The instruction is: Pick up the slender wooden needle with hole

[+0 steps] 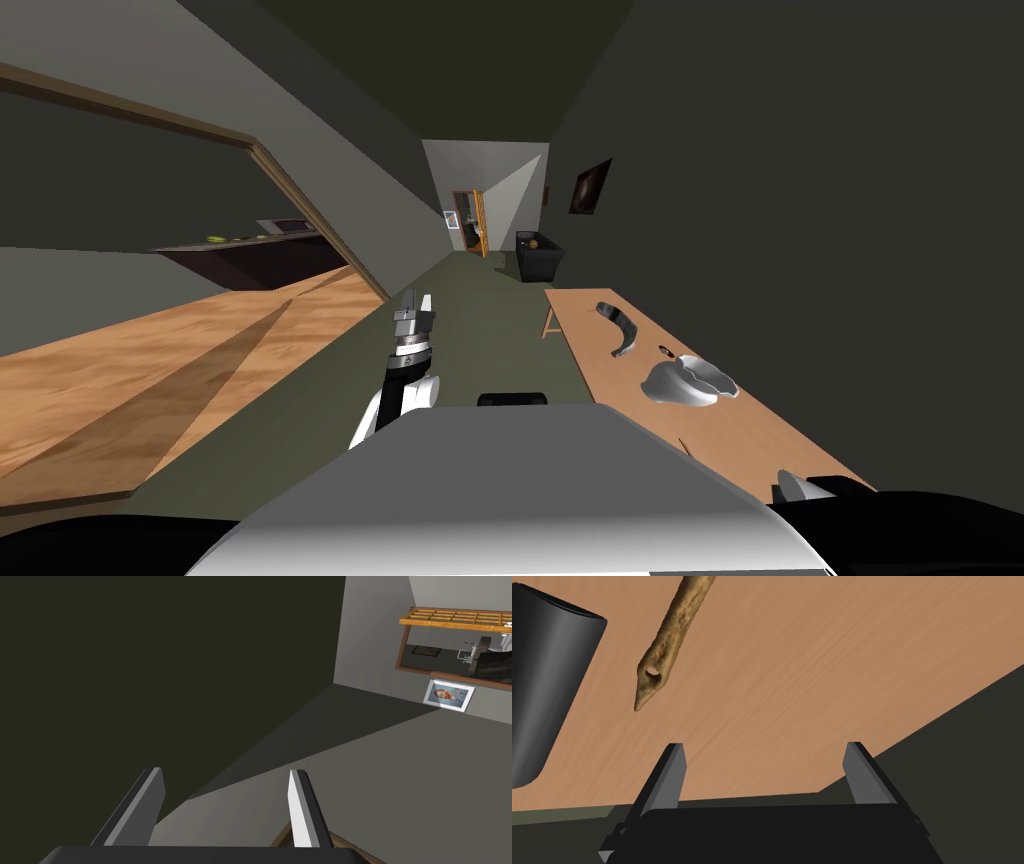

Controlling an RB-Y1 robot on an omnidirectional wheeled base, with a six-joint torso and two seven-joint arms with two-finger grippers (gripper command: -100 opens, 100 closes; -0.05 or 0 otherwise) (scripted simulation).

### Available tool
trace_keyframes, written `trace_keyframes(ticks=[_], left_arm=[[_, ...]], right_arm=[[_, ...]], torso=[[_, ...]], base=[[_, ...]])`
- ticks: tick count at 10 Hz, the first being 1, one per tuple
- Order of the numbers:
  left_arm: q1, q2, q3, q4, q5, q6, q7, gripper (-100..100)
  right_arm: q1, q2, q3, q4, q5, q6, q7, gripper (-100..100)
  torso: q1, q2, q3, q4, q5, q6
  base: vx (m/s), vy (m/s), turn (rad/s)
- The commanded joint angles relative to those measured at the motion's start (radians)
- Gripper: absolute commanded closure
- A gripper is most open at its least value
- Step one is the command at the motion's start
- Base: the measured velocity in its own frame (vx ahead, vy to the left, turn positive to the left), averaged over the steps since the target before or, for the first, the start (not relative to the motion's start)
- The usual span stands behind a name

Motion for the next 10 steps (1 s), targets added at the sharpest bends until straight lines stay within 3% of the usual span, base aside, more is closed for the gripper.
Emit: trace_keyframes(ticks=[1,2,3,4,7,8,9,10], left_arm=[[0.000,0.000,0.000,0.000,0.000,0.000,0.000,0],[0.000,0.000,0.000,0.000,0.000,0.000,0.000,0],[0.000,0.000,0.000,0.000,0.000,0.000,0.000,0],[0.000,0.000,0.000,0.000,0.000,0.000,0.000,0],[0.000,0.000,0.000,0.000,0.000,0.000,0.000,0],[0.000,0.000,0.000,0.000,0.000,0.000,0.000,0],[0.000,0.000,0.000,0.000,0.000,0.000,0.000,0],[0.000,0.000,0.000,0.000,0.000,0.000,0.000,0]], right_arm=[[-0.005,0.005,-0.015,-0.004,-0.045,0.045,-0.010,-100],[-0.012,0.019,-0.043,-0.004,-0.079,0.076,-0.024,-100],[-0.012,0.019,-0.043,-0.004,-0.098,0.094,-0.024,-100],[-0.019,0.033,-0.070,-0.004,-0.125,0.133,-0.036,-100],[-0.026,0.048,-0.095,-0.003,-0.194,0.181,-0.047,-100],[-0.033,0.063,-0.117,-0.002,-0.228,0.219,-0.057,-100],[-0.033,0.063,-0.117,-0.002,-0.237,0.219,-0.057,-100],[-0.040,0.078,-0.137,0.000,-0.275,0.254,-0.066,-100]], torso=[[0.000,0.000,0.000,0.000,0.000,0.000],[0.000,0.000,0.000,0.000,0.000,0.000],[0.000,0.000,0.000,0.000,0.000,0.000],[0.000,0.000,0.000,0.000,0.000,0.000],[-0.001,0.000,0.000,0.000,0.000,0.000],[-0.001,0.000,0.000,0.000,0.000,0.000],[-0.001,0.000,0.000,0.000,0.000,0.000],[-0.001,0.000,0.000,0.000,0.000,0.000]], base=[[-0.007,-0.031,0.011],[-0.007,-0.035,0.018],[-0.007,-0.034,0.009],[-0.013,-0.046,0.014],[-0.008,-0.047,0.013],[-0.005,-0.053,0.015],[-0.003,-0.044,0.011],[-0.001,-0.052,0.011]])
